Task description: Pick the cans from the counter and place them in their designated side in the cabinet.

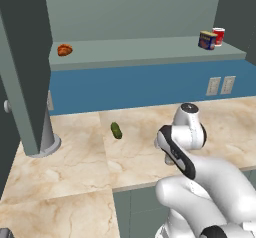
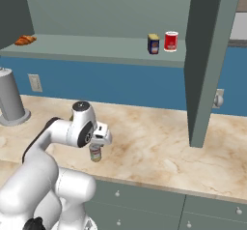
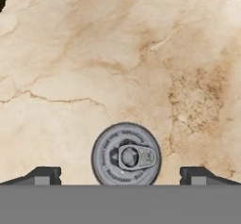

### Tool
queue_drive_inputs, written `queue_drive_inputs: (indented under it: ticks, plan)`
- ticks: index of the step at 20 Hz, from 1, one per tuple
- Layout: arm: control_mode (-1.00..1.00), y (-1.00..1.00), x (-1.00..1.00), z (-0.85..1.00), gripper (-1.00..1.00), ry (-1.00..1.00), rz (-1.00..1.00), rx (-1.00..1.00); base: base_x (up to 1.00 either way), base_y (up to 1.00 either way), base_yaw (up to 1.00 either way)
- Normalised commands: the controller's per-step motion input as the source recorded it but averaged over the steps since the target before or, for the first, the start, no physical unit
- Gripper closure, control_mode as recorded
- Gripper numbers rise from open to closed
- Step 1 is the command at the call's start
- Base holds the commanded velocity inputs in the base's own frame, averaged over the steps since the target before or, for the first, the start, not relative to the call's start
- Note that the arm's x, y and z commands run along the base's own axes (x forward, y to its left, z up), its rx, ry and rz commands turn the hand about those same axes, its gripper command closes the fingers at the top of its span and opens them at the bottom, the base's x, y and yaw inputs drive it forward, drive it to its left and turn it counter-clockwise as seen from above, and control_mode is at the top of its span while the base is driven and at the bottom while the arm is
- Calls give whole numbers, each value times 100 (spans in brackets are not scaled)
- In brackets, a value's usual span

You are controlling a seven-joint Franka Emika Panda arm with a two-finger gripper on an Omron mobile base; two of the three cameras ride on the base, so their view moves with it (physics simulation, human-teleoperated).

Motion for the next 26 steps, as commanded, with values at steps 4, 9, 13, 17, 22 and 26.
queue_drive_inputs:
  ticks: [4, 9, 13, 17, 22, 26]
  plan:
    - [-100, 0, 1, -20, -100, 0, 0, 0, 0, 0, 0]
    - [-100, 0, 0, -20, -100, 0, 0, 0, 0, 0, 0]
    - [-100, 0, 0, -22, -100, 0, 0, 0, 0, 0, 0]
    - [-100, 0, 0, -23, -100, 0, 0, 0, 0, 0, 0]
    - [-100, 0, 0, -26, -100, 0, 0, 0, 0, 0, 0]
    - [-100, 0, 0, -23, -100, 0, 0, 0, 0, 0, 0]
